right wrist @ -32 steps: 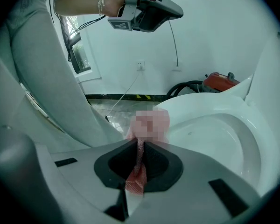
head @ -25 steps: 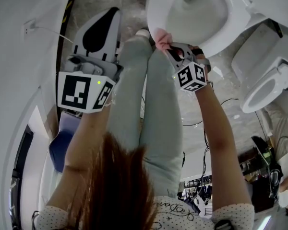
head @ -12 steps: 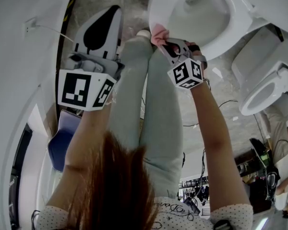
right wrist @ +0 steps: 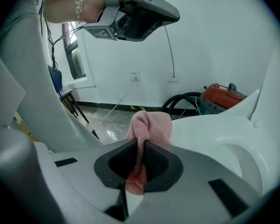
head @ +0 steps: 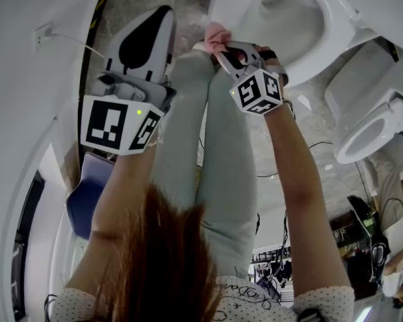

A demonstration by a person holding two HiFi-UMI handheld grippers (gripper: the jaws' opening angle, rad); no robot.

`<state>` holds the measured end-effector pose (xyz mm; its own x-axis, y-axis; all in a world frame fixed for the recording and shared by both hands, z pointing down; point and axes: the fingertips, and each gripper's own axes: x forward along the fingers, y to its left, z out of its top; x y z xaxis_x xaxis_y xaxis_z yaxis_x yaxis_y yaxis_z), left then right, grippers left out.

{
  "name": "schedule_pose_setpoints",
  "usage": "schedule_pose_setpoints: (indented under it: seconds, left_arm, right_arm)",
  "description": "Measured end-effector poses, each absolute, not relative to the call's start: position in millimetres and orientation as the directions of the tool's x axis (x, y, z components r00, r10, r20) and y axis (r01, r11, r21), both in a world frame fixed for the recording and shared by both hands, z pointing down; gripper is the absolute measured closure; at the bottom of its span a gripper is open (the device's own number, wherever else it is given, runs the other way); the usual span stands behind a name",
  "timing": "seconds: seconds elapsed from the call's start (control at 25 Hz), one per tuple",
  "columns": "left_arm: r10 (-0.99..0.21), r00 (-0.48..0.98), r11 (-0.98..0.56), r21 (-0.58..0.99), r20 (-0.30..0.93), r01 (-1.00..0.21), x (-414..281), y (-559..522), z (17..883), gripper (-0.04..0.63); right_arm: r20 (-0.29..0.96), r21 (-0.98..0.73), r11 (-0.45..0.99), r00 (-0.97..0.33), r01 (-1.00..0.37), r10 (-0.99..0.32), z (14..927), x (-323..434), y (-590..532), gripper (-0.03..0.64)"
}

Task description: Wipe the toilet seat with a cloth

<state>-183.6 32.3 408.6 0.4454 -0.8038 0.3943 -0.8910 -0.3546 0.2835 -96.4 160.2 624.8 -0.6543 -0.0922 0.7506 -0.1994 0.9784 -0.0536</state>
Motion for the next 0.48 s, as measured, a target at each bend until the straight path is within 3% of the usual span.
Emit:
schedule_pose_setpoints:
  seconds: [0.48]
  left_arm:
    - [-0.797, 0.422, -0.328, 0.278, 0.433, -0.903, -187.6, 26.4, 416.6, 0.591]
  right_arm:
    - [0.734, -0.051, 0.987, -0.676, -0.155, -0.069, 623.2, -106.1, 141.4, 0.583]
